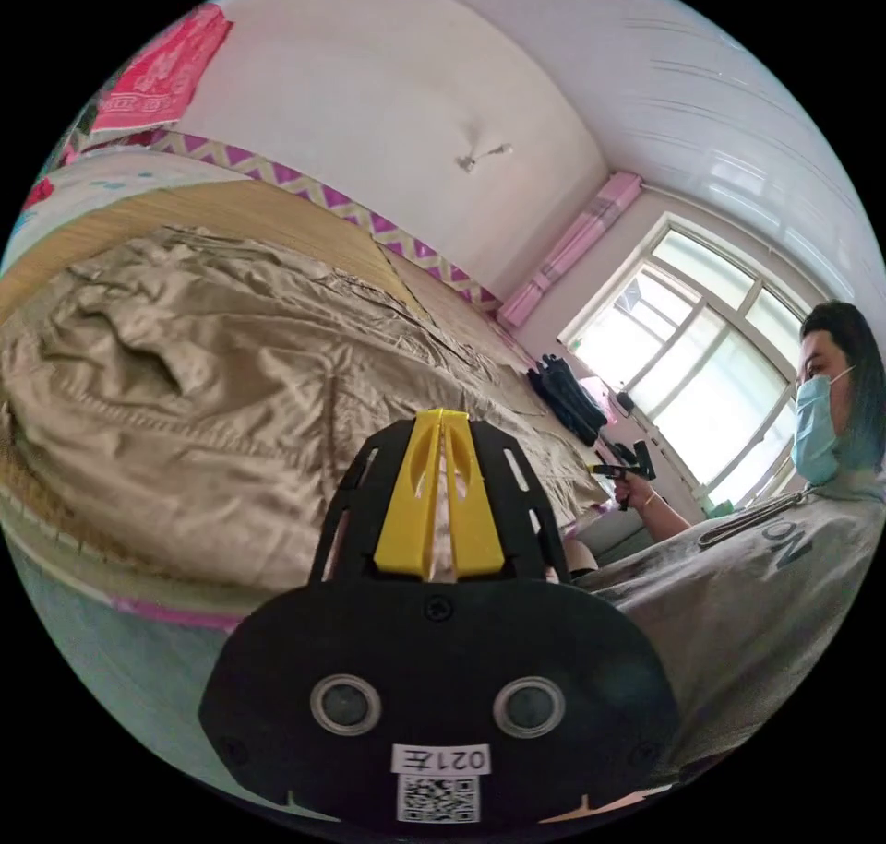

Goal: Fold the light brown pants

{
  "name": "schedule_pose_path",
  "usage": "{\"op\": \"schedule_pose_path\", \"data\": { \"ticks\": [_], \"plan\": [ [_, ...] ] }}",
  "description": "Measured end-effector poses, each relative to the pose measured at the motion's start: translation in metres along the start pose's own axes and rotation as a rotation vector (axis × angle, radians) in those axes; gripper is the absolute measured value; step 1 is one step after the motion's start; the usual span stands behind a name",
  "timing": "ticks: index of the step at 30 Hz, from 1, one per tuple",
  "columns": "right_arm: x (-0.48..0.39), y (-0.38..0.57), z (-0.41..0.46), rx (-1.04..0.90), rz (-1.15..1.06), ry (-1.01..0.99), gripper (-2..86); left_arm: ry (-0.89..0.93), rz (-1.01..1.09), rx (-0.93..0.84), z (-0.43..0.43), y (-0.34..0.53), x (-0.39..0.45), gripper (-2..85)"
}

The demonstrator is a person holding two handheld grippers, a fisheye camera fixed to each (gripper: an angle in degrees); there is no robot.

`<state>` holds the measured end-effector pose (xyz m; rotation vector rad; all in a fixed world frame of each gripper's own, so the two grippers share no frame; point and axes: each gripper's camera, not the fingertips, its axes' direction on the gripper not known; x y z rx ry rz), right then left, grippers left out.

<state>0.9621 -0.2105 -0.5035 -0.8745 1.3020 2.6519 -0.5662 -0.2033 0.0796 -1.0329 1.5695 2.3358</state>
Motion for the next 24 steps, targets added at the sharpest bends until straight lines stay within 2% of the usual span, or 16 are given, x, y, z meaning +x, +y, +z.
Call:
{"op": "schedule_pose_path", "data": {
  "ticks": [6,12,15,18,20,24],
  "plan": [
    [0.028,-0.094,-0.091,0.082,0.093,0.037,-0.9,-0.064,-0.050,0.029,-0.063,0.036,0.010,-0.9],
    [-0.016,-0.192,-0.204,0.135,0.129,-0.009,-0.8,-0.105,-0.065,0.052,-0.100,0.045,0.013,-0.7],
    [-0.089,-0.220,-0.290,0.232,0.070,0.024,-0.6,-0.220,-0.142,0.120,-0.133,0.057,-0.002,0.2],
    [-0.205,-0.249,-0.355,0.265,-0.156,0.048,-0.2,-0.245,-0.249,0.191,-0.163,0.070,-0.029,4.7],
    [-0.310,-0.273,-0.386,0.229,-0.336,0.185,1.7,-0.228,-0.335,0.218,-0.178,0.077,-0.051,7.9],
    [-0.454,-0.307,-0.420,0.200,-0.551,0.386,4.9,-0.237,-0.462,0.279,-0.197,0.088,-0.082,9.2]
  ]
}}
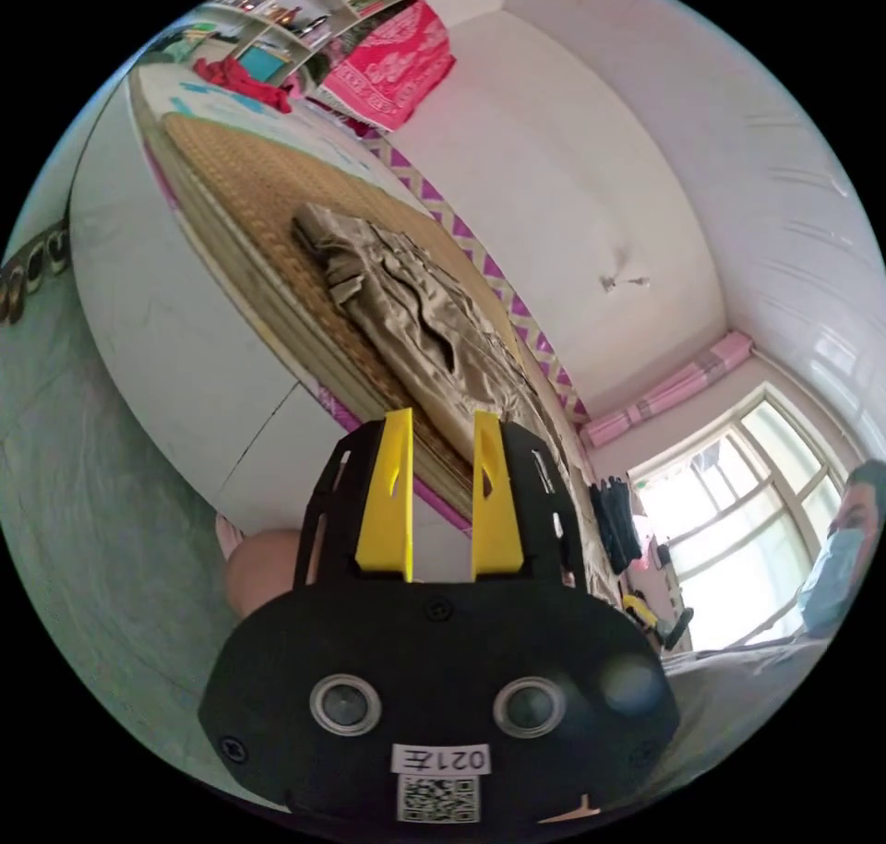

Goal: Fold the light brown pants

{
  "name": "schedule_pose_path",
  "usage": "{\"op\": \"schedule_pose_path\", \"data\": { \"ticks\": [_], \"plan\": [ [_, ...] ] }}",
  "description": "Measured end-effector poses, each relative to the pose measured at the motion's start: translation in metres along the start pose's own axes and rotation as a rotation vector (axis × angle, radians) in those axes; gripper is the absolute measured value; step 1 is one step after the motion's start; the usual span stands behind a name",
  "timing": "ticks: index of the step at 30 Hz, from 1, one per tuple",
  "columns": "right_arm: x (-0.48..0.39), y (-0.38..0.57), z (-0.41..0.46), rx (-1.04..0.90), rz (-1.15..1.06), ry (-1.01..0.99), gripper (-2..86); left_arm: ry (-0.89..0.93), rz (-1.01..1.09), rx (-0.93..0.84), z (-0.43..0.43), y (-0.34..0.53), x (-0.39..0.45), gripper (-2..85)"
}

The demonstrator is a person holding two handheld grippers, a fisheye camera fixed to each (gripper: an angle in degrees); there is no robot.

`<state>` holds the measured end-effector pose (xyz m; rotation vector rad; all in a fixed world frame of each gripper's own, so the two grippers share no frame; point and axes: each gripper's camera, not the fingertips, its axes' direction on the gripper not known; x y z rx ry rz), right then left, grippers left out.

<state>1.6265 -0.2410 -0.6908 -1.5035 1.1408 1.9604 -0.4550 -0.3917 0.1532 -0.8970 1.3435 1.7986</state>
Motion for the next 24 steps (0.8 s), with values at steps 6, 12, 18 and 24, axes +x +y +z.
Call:
{"op": "schedule_pose_path", "data": {
  "ticks": [6,12,18,24],
  "plan": [
    [-0.079,-0.161,-0.087,-0.023,-0.167,0.076,5.4,-0.029,-0.074,-0.030,-0.004,-0.044,-0.050,7.1],
    [-0.149,-0.286,-0.148,-0.093,-0.319,0.128,7.5,0.054,-0.097,-0.083,-0.013,-0.064,-0.076,7.9],
    [-0.217,-0.352,-0.184,-0.153,-0.408,0.190,7.9,0.129,-0.093,-0.104,-0.016,-0.074,-0.090,7.7],
    [-0.301,-0.338,-0.187,-0.226,-0.556,0.251,7.4,0.043,-0.067,-0.127,-0.005,-0.088,-0.096,8.1]
  ]
}}
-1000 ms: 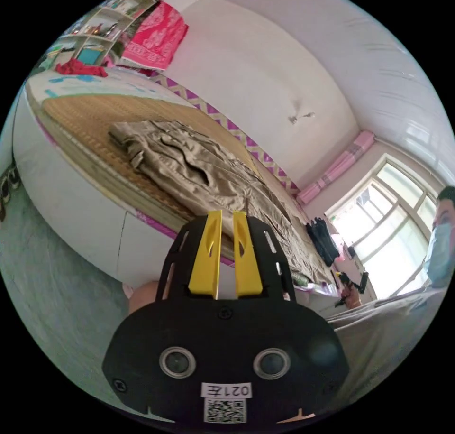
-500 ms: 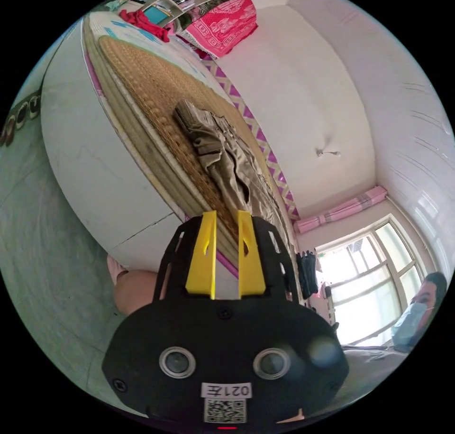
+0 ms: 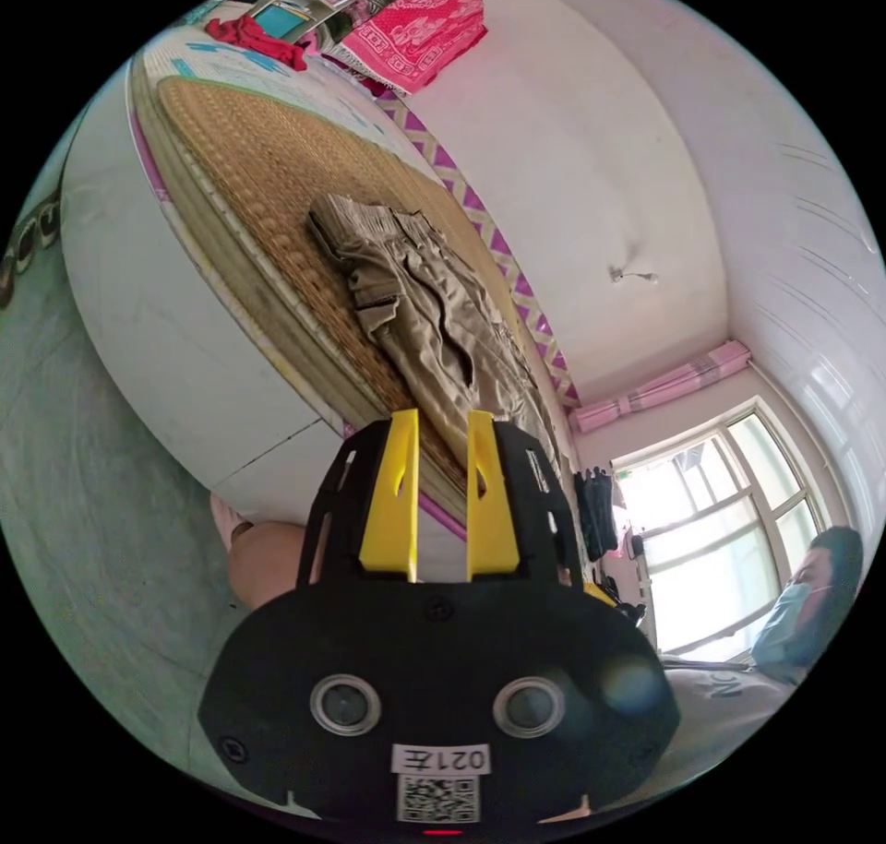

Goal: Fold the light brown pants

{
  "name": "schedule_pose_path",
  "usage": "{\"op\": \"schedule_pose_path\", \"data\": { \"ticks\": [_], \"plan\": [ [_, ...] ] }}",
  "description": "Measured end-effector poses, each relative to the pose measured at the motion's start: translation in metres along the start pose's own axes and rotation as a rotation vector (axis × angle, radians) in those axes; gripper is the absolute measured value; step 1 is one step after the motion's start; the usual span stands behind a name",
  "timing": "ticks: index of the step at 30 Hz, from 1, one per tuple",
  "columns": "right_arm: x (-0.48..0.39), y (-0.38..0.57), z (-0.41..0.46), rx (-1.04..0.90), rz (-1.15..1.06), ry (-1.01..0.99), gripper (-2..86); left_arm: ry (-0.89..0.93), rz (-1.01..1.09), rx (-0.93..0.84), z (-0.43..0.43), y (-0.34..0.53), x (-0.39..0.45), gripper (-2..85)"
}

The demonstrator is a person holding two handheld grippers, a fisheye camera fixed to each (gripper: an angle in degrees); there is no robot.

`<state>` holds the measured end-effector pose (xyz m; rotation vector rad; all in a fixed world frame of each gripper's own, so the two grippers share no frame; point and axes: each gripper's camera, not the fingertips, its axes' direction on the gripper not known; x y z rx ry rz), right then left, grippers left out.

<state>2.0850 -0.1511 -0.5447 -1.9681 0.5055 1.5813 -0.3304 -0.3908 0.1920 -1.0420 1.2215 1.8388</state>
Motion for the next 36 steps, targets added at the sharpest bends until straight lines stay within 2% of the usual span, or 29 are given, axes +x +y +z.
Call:
{"op": "schedule_pose_path", "data": {
  "ticks": [7,9,12,14,16,20,26,30,36],
  "plan": [
    [-0.132,0.069,-0.007,0.001,-0.046,-0.041,7.1,-0.023,0.020,-0.023,0.000,-0.010,-0.012,8.9],
    [-0.165,0.105,0.004,-0.021,0.029,-0.075,4.4,-0.024,0.015,-0.024,0.001,-0.011,-0.018,8.8],
    [-0.193,0.188,0.040,-0.103,0.451,-0.285,2.3,-0.034,0.005,-0.033,0.006,-0.012,-0.025,9.0],
    [-0.242,0.292,0.078,0.006,0.883,-0.681,4.6,-0.022,-0.031,-0.028,0.011,-0.012,-0.033,9.2],
    [-0.308,0.367,0.113,0.076,1.112,-0.880,6.5,-0.016,-0.063,-0.017,0.013,-0.012,-0.041,9.1],
    [-0.479,0.508,0.178,0.193,1.485,-1.024,8.0,-0.018,-0.112,0.000,0.020,-0.013,-0.055,8.9],
    [-0.700,0.649,0.218,0.310,1.794,-0.958,9.8,-0.050,-0.094,-0.015,0.034,-0.019,-0.063,9.7],
    [-0.808,0.708,0.231,0.313,1.848,-0.842,9.6,-0.078,-0.065,-0.026,0.044,-0.021,-0.067,9.7],
    [-0.957,0.753,0.282,0.341,1.850,-0.858,8.2,-0.061,-0.081,-0.017,0.063,-0.023,-0.086,8.9]
  ]
}}
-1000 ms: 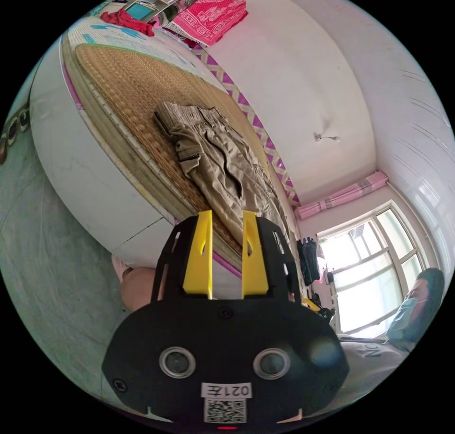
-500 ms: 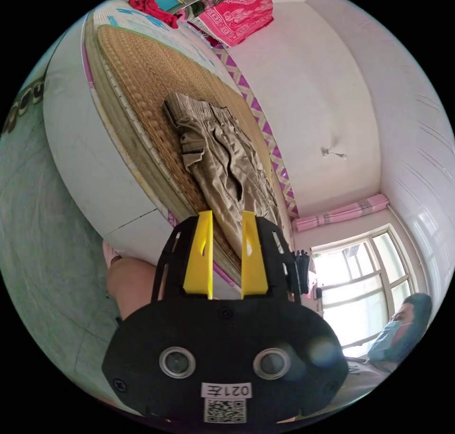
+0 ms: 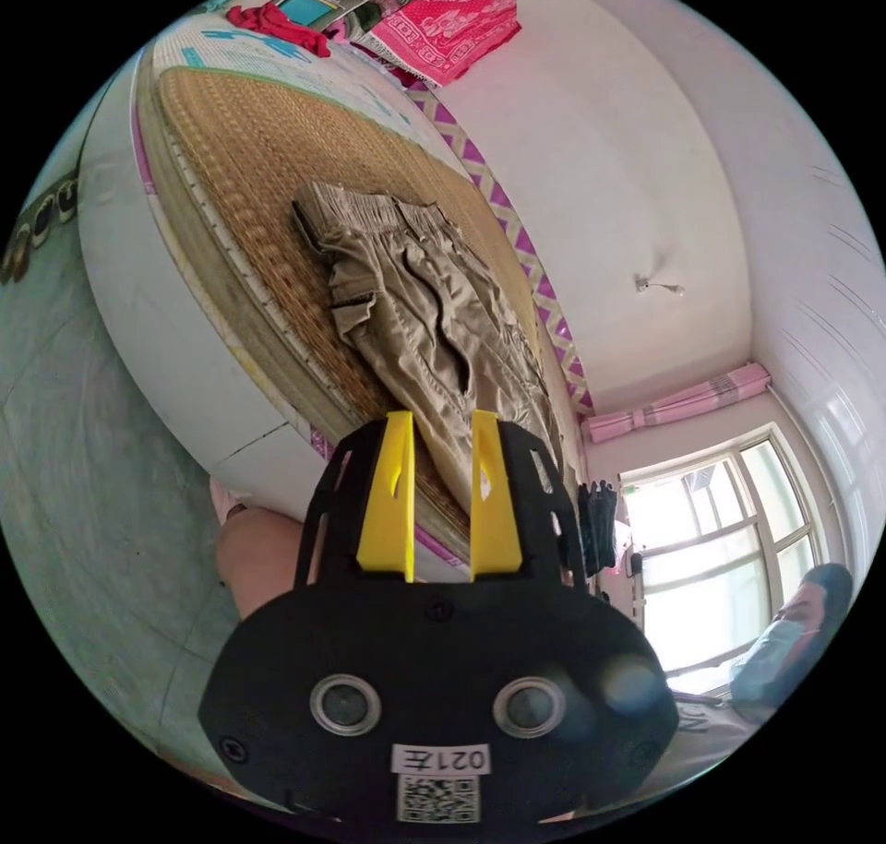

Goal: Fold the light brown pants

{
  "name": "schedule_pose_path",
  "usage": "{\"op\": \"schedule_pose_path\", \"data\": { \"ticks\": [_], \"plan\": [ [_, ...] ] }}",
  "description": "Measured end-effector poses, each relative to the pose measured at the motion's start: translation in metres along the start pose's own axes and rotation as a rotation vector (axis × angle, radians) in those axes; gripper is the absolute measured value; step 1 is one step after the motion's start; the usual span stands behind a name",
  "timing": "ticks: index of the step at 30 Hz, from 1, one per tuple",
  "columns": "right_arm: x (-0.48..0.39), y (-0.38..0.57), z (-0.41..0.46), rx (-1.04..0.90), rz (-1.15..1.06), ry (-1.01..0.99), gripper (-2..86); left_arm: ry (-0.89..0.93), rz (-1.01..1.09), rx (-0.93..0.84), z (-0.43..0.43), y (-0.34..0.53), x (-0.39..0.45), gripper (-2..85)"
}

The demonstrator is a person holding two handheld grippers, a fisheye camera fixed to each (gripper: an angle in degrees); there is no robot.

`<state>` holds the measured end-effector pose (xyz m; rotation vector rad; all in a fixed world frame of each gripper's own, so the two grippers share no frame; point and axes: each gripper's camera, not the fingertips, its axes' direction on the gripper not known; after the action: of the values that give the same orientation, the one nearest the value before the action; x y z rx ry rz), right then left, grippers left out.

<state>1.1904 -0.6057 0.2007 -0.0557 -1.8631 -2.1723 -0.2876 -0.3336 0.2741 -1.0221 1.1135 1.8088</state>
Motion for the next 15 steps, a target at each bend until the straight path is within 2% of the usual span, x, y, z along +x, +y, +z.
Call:
{"op": "schedule_pose_path", "data": {
  "ticks": [5,10,15],
  "plan": [
    [0.089,0.071,0.025,-0.036,-0.018,-0.028,6.1,-0.003,-0.015,0.021,0.014,-0.010,-0.016,7.9],
    [0.134,0.109,0.069,-0.105,-0.028,-0.058,3.2,-0.059,-0.024,0.020,0.036,-0.021,-0.025,0.7],
    [0.158,0.124,0.095,-0.137,-0.033,-0.118,-0.2,-0.023,0.009,0.011,0.043,-0.016,-0.021,-0.8]
  ]
}}
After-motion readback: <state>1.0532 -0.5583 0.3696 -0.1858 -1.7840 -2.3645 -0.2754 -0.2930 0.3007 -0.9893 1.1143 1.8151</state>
